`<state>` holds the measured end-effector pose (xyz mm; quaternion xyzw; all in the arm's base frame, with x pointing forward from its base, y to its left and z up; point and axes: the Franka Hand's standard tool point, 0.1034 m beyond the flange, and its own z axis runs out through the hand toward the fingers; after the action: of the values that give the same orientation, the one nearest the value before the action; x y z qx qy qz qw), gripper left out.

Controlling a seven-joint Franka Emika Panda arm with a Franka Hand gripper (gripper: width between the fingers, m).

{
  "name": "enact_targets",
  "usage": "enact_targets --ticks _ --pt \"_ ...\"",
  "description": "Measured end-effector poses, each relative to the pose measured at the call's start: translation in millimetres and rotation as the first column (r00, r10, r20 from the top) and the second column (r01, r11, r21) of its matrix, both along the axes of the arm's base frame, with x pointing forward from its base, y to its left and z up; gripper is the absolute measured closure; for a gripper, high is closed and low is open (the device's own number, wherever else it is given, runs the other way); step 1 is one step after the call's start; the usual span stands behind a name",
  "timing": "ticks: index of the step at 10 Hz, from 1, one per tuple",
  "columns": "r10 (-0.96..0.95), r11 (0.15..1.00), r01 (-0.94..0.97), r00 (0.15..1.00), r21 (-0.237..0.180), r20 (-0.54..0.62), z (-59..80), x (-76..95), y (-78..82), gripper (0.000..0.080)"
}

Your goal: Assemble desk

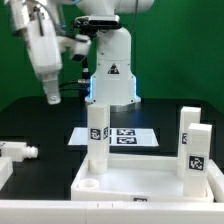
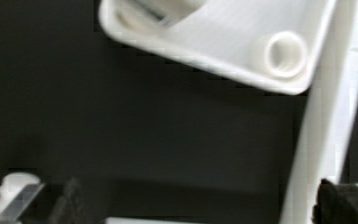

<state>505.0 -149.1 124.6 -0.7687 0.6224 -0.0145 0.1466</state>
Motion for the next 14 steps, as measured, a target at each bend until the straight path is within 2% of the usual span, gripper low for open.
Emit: enact_targets --ticks 2,3,4,7,9,11,13,14 --pt "-0.005 1.0 0.005 1.0 -0.008 -0.025 -21.1 -21.9 -33.8 0.015" --pt "-0.033 0.999 0.033 0.999 -0.016 -0.041 -29.5 -26.0 -36.3 0.015" --pt "-0.029 0.999 0.028 0.999 -0.033 -0.031 -27.4 -19.2 -27.1 0.015" --pt "-0.024 0.999 0.023 0.999 -0.034 -0.036 -30.7 -21.0 -28.1 0.015" --pt "-0.068 0.998 0.067 0.995 -0.017 -0.068 -53.3 -39.7 -47.2 0.015" --pt "-0.09 0.996 0.087 0.992 -0.036 -0.086 -76.1 -63.3 -70.0 0.015" --pt "-0.105 0.994 0.102 0.989 -0.041 -0.099 -85.9 -78.0 -87.3 0.015" --pt "-0.098 0.994 0.092 0.99 -0.06 -0.1 -91.0 -84.2 -95.0 0.015"
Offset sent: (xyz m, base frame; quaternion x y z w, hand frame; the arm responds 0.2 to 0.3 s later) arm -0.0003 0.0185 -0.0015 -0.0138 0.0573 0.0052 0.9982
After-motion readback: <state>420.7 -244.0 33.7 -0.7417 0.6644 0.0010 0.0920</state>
